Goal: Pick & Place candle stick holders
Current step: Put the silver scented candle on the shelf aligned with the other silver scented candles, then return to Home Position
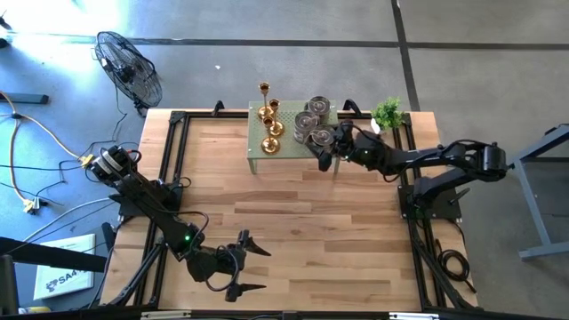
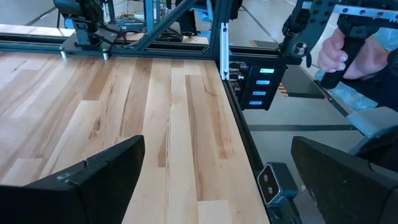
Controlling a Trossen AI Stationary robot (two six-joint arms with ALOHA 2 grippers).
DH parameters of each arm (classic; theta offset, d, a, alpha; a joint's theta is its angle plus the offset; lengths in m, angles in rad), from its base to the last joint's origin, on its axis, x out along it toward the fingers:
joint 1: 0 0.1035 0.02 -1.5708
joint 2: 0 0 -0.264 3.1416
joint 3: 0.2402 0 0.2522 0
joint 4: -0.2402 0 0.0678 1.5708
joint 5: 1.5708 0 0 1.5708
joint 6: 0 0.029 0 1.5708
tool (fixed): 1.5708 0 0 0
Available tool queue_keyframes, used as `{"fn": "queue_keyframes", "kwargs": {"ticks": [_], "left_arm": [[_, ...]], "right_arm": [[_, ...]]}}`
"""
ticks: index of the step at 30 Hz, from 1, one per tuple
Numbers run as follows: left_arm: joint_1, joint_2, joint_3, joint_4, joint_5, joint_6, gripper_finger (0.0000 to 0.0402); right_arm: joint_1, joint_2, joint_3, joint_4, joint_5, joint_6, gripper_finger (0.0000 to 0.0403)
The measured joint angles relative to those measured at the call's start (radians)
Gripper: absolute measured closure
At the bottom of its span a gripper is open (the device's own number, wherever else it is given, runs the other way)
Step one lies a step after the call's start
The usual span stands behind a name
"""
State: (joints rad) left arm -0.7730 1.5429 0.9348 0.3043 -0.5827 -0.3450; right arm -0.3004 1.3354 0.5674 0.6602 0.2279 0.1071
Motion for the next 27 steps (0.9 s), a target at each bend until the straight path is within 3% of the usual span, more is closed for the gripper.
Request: {"fn": "queue_keyframes", "kwargs": {"ticks": [16, 27], "left_arm": [[0.000, 0.000, 0.000, 0.000, 0.000, 0.026, 0.0002], [0.000, 0.000, 0.000, 0.000, 0.004, 0.025, 0.0002]], "right_arm": [[0.000, -0.002, 0.001, 0.151, 0.001, -0.065, 0.0006], [0.018, -0.003, 0.001, 0.356, -0.023, -0.116, 0.0006]]}}
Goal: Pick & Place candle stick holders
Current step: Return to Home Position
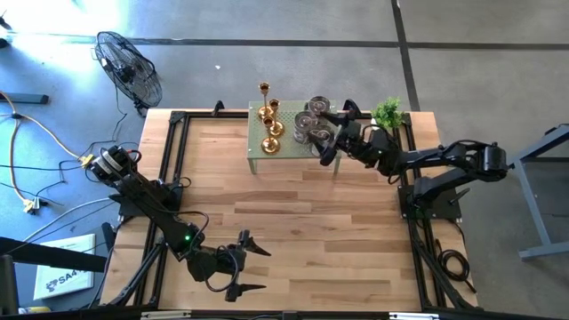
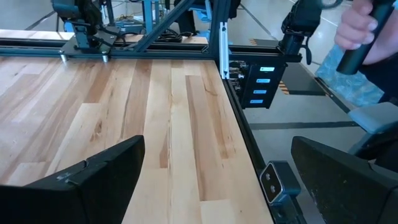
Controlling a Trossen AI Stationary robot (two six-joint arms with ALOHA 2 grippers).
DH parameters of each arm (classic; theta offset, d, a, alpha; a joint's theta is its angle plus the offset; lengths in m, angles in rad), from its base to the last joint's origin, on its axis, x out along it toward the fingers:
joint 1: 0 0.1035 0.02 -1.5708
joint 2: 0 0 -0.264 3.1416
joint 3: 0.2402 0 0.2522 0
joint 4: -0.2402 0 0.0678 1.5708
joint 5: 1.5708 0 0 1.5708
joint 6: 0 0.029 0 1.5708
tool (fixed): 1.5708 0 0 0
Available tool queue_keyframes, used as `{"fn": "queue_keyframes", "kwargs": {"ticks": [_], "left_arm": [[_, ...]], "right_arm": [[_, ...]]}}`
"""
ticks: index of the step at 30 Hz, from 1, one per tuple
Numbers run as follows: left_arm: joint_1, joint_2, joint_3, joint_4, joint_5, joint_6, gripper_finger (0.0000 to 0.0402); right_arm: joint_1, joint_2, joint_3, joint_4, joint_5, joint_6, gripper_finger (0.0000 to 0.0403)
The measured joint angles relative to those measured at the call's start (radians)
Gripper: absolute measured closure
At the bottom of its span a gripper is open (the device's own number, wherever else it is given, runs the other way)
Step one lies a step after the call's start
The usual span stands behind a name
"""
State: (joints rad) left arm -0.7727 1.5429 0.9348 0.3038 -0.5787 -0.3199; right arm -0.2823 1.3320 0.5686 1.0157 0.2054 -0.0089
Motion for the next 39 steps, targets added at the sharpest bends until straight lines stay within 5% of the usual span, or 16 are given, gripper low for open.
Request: {"fn": "queue_keyframes", "kwargs": {"ticks": [12, 22, 29, 37, 39], "left_arm": [[0.000, 0.000, 0.000, 0.000, 0.014, -0.002, 0.0002], [0.000, -0.069, 0.001, -0.023, -0.018, 0.011, 0.0019], [0.000, -0.190, 0.001, -0.182, -0.114, 0.027, 0.0145], [0.000, -0.312, 0.001, -0.332, -0.177, 0.125, 0.0367], [0.000, -0.346, 0.001, -0.371, -0.189, 0.132, 0.0390]], "right_arm": [[0.098, -0.223, 0.000, -0.023, -0.136, -0.053, 0.0006], [0.241, -0.579, 0.000, -0.522, -0.212, 0.026, 0.0022], [0.367, -0.743, 0.000, -0.808, -0.162, 0.005, 0.0098], [0.514, -0.813, 0.000, -0.858, -0.023, -0.057, 0.0261], [0.543, -0.834, 0.000, -0.863, 0.020, -0.059, 0.0306]]}}
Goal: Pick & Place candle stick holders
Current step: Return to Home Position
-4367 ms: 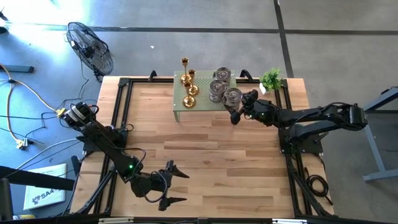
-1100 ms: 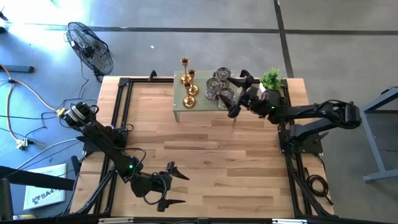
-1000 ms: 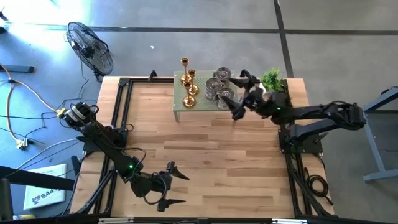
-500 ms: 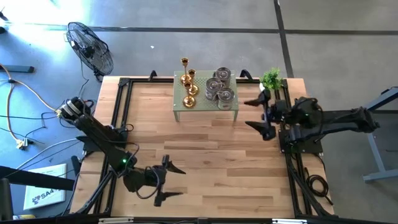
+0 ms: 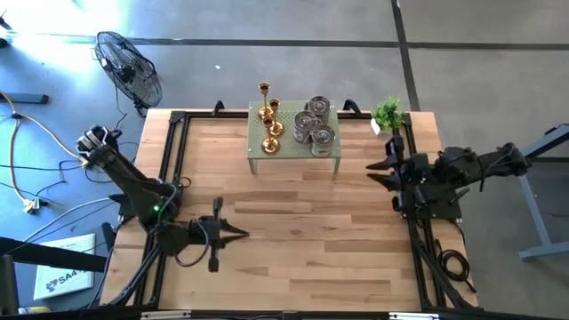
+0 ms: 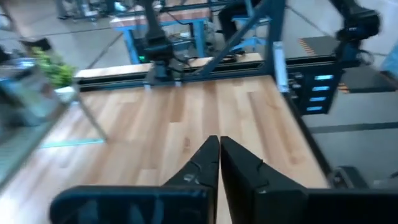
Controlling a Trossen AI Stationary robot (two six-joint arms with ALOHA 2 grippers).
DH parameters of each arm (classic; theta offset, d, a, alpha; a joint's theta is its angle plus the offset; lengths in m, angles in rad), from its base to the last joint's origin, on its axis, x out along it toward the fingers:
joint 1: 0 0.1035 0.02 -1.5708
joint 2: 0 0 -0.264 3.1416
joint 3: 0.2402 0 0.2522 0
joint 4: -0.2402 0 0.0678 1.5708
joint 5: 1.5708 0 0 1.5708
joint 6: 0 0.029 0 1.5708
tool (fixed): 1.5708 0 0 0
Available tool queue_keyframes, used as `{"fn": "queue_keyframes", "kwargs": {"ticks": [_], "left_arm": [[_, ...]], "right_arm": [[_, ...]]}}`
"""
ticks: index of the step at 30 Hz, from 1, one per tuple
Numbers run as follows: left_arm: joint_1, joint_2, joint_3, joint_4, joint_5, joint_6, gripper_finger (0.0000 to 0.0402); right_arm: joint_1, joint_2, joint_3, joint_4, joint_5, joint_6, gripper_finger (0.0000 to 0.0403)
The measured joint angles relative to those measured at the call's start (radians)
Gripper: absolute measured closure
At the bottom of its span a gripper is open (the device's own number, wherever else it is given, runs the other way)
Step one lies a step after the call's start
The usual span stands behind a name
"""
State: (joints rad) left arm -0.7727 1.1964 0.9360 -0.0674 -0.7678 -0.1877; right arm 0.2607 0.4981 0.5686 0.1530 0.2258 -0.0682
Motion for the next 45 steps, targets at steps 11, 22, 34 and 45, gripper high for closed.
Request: {"fn": "queue_keyframes", "kwargs": {"ticks": [11, 22, 34, 45], "left_arm": [[0.000, -0.248, -0.001, -0.388, -0.129, -0.113, 0.0397], [-0.066, -0.484, -0.065, -0.404, -0.101, 0.022, 0.0394], [-0.072, -0.828, -0.484, -0.152, -0.051, 0.026, 0.0394], [-0.072, -1.088, -0.776, 0.049, 0.103, 0.113, 0.0394]], "right_arm": [[0.132, -0.209, 0.007, -0.206, 0.116, 0.023, 0.0387], [0.185, -0.439, -0.079, -0.399, 0.009, 0.059, 0.0400], [0.185, -0.492, -0.354, -0.133, 0.027, -0.070, 0.0401], [0.184, -0.493, -0.512, 0.045, 0.035, -0.041, 0.0401]]}}
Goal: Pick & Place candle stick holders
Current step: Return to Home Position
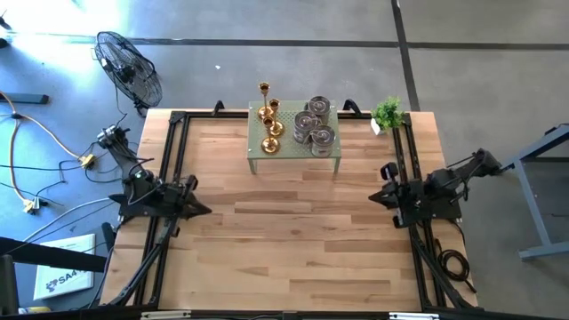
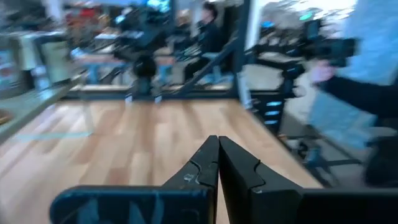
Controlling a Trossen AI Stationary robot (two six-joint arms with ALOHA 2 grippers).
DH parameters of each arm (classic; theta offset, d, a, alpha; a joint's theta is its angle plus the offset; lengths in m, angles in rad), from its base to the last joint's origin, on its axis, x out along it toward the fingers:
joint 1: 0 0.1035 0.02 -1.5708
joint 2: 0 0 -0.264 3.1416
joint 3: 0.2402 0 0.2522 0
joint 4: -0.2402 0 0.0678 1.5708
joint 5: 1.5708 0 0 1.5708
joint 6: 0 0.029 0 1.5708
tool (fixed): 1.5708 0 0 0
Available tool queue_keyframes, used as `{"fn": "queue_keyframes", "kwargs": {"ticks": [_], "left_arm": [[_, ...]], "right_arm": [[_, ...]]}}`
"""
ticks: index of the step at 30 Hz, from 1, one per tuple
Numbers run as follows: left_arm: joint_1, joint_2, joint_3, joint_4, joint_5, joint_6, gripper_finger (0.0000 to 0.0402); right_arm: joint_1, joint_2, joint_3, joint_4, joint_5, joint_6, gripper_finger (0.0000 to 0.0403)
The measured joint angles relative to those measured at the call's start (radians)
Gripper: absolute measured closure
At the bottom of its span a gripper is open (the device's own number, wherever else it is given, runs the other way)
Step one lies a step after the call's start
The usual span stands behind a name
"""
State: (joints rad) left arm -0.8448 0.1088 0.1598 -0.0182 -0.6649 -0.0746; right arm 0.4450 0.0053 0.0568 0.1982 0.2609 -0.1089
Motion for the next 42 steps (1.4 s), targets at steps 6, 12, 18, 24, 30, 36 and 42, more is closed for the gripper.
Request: {"fn": "queue_keyframes", "kwargs": {"ticks": [6, 12, 18, 24, 30, 36, 42], "left_arm": [[0.000, -0.101, -0.090, 0.073, 0.115, 0.052, 0.0394], [0.000, -0.103, -0.140, 0.091, 0.137, 0.037, 0.0394], [0.000, -0.102, -0.144, 0.095, 0.186, 0.021, 0.0394], [0.000, -0.102, -0.145, 0.121, 0.214, 0.081, 0.0394], [0.001, -0.102, -0.147, 0.148, 0.252, 0.123, 0.0394], [0.001, -0.101, -0.147, 0.138, 0.405, 0.084, 0.0394], [0.001, -0.100, -0.148, 0.129, 0.500, 0.071, 0.0394]], "right_arm": [[-0.002, 0.002, -0.047, 0.017, 0.053, 0.034, 0.0397], [-0.026, 0.001, -0.047, 0.018, 0.033, 0.057, 0.0402], [-0.057, 0.001, -0.047, -0.005, 0.018, 0.087, 0.0398], [-0.078, 0.001, -0.047, -0.072, 0.036, 0.143, 0.0400], [-0.087, 0.001, -0.047, -0.066, 0.043, 0.164, 0.0400], [-0.087, 0.001, -0.047, -0.065, 0.043, 0.181, 0.0399], [-0.087, 0.001, -0.047, -0.066, 0.043, 0.199, 0.0397]]}}
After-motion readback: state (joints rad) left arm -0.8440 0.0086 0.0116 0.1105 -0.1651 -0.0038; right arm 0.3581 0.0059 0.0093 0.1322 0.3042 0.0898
